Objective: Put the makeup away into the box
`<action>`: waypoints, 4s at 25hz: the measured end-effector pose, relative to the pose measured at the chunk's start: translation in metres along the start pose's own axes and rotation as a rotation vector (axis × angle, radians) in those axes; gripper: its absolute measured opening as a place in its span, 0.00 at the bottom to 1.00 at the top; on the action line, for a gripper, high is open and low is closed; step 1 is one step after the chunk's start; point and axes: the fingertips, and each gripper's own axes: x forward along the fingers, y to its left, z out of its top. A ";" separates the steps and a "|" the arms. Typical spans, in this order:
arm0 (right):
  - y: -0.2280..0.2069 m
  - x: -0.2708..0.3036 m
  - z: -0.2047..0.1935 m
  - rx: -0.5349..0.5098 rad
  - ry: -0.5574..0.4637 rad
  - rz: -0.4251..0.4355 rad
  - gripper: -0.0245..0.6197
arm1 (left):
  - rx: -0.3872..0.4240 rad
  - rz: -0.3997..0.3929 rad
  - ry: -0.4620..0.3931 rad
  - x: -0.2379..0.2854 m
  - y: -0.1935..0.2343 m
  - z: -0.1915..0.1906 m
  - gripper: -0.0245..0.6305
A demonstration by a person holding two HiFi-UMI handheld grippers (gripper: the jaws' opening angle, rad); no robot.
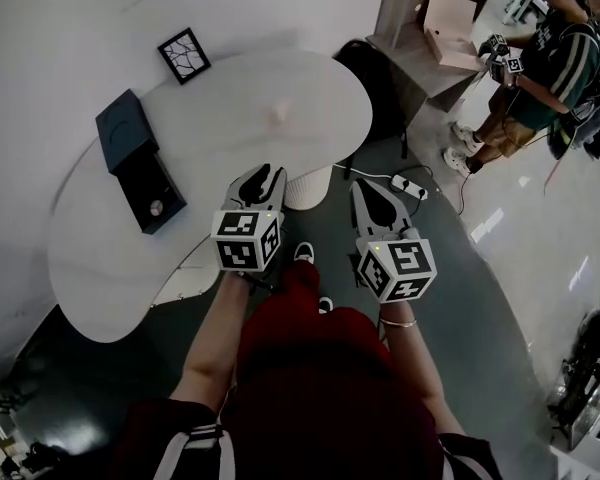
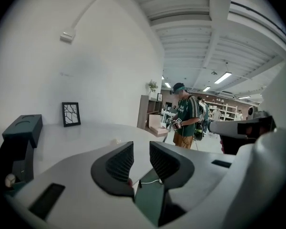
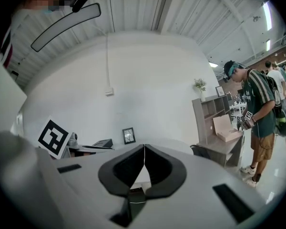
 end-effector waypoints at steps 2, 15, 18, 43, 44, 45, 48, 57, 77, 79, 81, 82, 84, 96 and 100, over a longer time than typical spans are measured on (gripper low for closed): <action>-0.005 0.014 0.001 0.003 0.007 0.002 0.06 | 0.006 0.018 0.021 0.014 0.011 -0.001 0.20; -0.040 0.096 0.008 0.035 0.045 -0.042 0.06 | 0.025 0.029 0.126 0.107 0.068 0.002 0.29; -0.046 0.109 0.005 0.044 0.064 -0.059 0.06 | 0.021 0.008 0.165 0.125 0.074 -0.004 0.31; -0.080 0.183 -0.007 0.094 0.158 -0.104 0.06 | 0.198 0.019 0.366 0.214 0.104 -0.036 0.37; -0.079 0.185 -0.008 0.095 0.160 -0.102 0.06 | 0.202 0.020 0.370 0.214 0.104 -0.036 0.37; -0.079 0.186 -0.008 0.095 0.161 -0.100 0.06 | 0.207 0.021 0.373 0.215 0.105 -0.037 0.37; -0.077 0.189 -0.007 0.094 0.164 -0.096 0.06 | 0.214 0.017 0.381 0.215 0.104 -0.037 0.35; -0.069 0.196 0.002 0.079 0.154 -0.064 0.06 | 0.175 0.022 0.315 0.195 0.104 -0.019 0.29; 0.051 0.253 0.004 -0.016 0.221 0.403 0.06 | -0.035 0.471 0.156 0.057 0.208 0.020 0.29; 0.069 0.257 0.002 -0.028 0.239 0.475 0.06 | -0.071 0.541 0.151 0.038 0.218 0.017 0.29; 0.085 0.258 -0.002 -0.036 0.258 0.534 0.06 | -0.108 0.597 0.146 0.019 0.225 0.014 0.29; 0.092 0.258 -0.005 -0.039 0.266 0.555 0.06 | -0.124 0.618 0.143 0.010 0.228 0.012 0.29; 0.107 0.259 -0.010 -0.046 0.277 0.595 0.06 | -0.147 0.659 0.136 -0.006 0.236 0.008 0.29; 0.210 0.260 -0.042 -0.102 0.376 0.867 0.06 | -0.291 0.928 0.130 -0.108 0.280 -0.026 0.29; 0.232 0.263 -0.048 -0.116 0.388 0.888 0.06 | -0.309 0.938 0.148 -0.120 0.300 -0.038 0.29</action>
